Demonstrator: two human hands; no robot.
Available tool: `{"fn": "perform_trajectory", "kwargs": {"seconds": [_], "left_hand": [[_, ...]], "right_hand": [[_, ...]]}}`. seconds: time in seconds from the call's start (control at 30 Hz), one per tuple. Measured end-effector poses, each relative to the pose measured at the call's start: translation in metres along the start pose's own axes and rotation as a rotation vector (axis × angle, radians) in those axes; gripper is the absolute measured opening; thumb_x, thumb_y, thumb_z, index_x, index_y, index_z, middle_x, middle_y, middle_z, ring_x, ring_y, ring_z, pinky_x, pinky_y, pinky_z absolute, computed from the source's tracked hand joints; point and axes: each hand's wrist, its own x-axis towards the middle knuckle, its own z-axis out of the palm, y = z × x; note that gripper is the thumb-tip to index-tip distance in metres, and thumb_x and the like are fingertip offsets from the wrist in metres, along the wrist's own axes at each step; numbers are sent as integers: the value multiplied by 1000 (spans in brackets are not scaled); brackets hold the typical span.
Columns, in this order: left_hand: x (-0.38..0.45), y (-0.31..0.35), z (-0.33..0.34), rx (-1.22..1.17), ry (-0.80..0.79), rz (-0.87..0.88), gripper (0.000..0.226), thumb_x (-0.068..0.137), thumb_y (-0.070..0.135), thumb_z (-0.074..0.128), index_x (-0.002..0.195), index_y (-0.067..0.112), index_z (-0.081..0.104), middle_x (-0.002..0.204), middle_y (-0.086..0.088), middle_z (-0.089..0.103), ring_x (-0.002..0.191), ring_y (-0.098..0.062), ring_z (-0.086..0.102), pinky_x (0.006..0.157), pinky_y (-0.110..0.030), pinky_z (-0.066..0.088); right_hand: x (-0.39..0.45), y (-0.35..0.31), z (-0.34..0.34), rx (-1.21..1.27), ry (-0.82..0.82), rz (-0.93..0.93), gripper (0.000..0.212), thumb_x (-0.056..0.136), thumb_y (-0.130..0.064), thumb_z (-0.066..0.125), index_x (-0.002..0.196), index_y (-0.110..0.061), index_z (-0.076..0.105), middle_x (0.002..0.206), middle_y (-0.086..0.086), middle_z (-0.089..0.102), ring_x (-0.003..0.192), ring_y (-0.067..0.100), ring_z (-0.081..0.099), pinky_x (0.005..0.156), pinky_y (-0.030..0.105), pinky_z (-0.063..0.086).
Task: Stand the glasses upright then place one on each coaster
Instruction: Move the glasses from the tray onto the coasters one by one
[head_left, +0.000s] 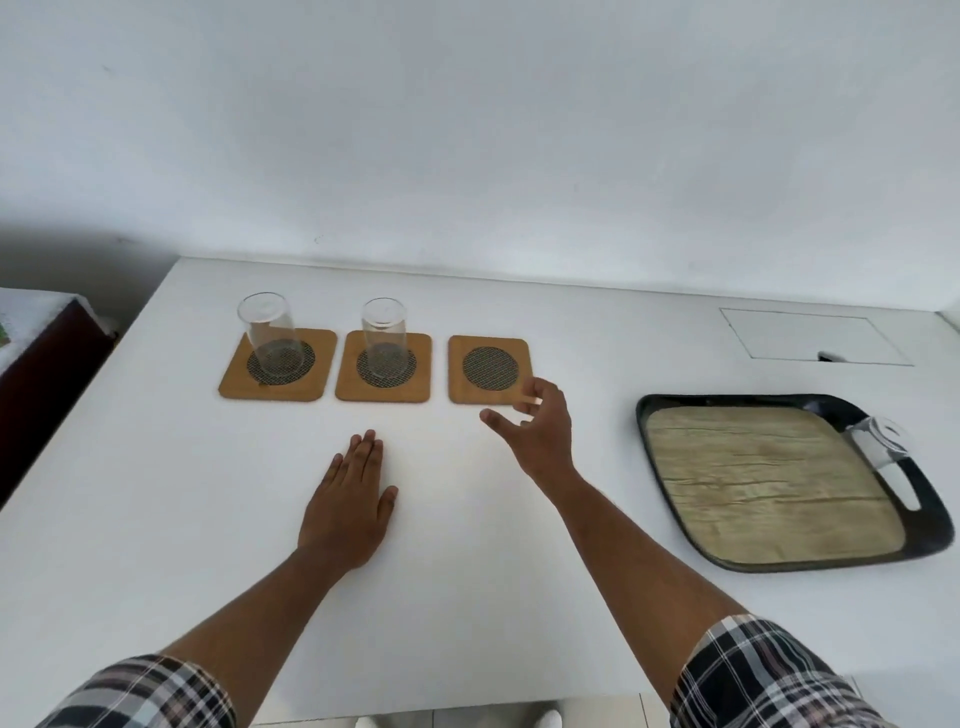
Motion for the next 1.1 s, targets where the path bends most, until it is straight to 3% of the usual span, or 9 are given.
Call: {"fn": "perform_trajectory", "kwargs": {"seconds": [0.23, 0.37, 0.5, 0.6, 0.87, 1.1], "left_hand": [[20, 112, 33, -9, -27, 121, 77, 95, 54, 16, 157, 9, 13, 167, -5, 9, 153, -17, 3, 124, -35, 9], [30, 169, 58, -16, -52, 178, 78, 94, 56, 15, 157, 9, 13, 167, -4, 7, 153, -16, 2, 123, -33, 7], [40, 218, 80, -38, -61, 183, 80, 94, 57, 14, 158, 10, 10, 167, -2, 4, 153, -14, -3, 123, -32, 4], [48, 245, 93, -51, -66, 178, 80, 93, 58, 14, 158, 10, 8, 167, -1, 2, 153, -14, -5, 124, -34, 5], [48, 265, 111, -1, -31, 160, 74, 97, 52, 18, 157, 10, 14, 167, -3, 7, 154, -16, -1, 123, -33, 0], [46, 266, 110, 14, -21, 157, 73, 98, 52, 19, 158, 11, 13, 167, -3, 8, 154, -17, 2, 123, -34, 3]], "right_hand": [[-9, 40, -99, 21, 103, 8, 75, 70, -39, 94, 131, -29, 52, 129, -9, 57, 111, 6, 64, 91, 33, 56], [-6, 66, -157, 5, 194, 26, 72, 72, -34, 94, 131, -22, 55, 127, -7, 58, 113, 10, 62, 95, 29, 53], [-1, 95, -215, 11, 282, 55, 65, 72, -38, 92, 125, -30, 54, 123, -14, 60, 114, 5, 61, 97, 33, 54], [2, 116, -252, 10, 348, 88, 67, 73, -39, 92, 127, -26, 54, 122, -10, 60, 116, 7, 60, 98, 33, 52], [15, 166, -326, 1, 541, 309, 86, 70, -36, 95, 135, -2, 51, 129, 9, 49, 115, 23, 55, 99, 37, 52], [34, 180, -368, -1, 634, 370, 109, 70, -41, 95, 151, 0, 34, 150, 19, 40, 130, 32, 52, 98, 35, 46]]}}
